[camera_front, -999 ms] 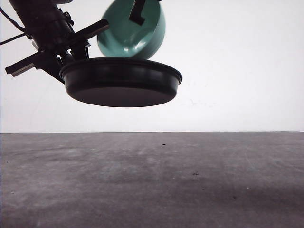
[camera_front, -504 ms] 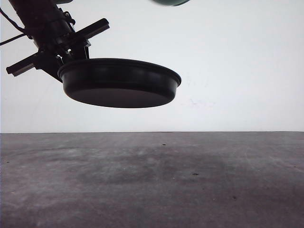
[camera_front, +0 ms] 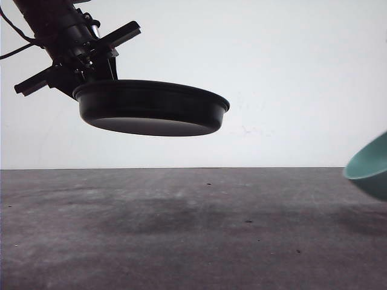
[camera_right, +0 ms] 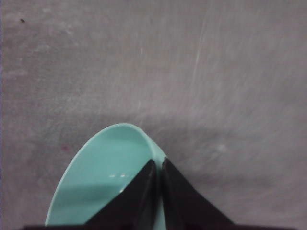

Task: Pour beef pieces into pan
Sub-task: 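Lower the empty bowl back onto the table with the right gripper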

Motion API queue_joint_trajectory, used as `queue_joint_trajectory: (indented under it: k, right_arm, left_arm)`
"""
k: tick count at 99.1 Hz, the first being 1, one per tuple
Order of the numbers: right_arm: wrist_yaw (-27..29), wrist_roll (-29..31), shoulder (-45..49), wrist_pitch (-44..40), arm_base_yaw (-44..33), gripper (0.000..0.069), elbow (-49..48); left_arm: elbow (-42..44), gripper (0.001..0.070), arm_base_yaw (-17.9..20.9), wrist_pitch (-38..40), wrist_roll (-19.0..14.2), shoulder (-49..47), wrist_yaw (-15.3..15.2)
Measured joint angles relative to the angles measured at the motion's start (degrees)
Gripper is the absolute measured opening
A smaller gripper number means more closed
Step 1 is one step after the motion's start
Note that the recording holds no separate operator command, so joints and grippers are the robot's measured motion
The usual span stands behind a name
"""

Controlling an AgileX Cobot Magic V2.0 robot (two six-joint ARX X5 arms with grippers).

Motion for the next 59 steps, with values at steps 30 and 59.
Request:
queue_joint_trajectory:
  k: [30,59]
  right_arm:
    - [-8.7,1.8,2.8,6.6,-18.5,0.0016,-3.2]
    - [-17.3,1.3,6.4,6.9,-22.0,0.0016,-3.2]
  left_arm:
    - [0.0,0.008,0.0,-0.2,1.4,0.0,0.0]
    - [0.0,0.0078,0.0,0.0,1.4,0.0,0.0]
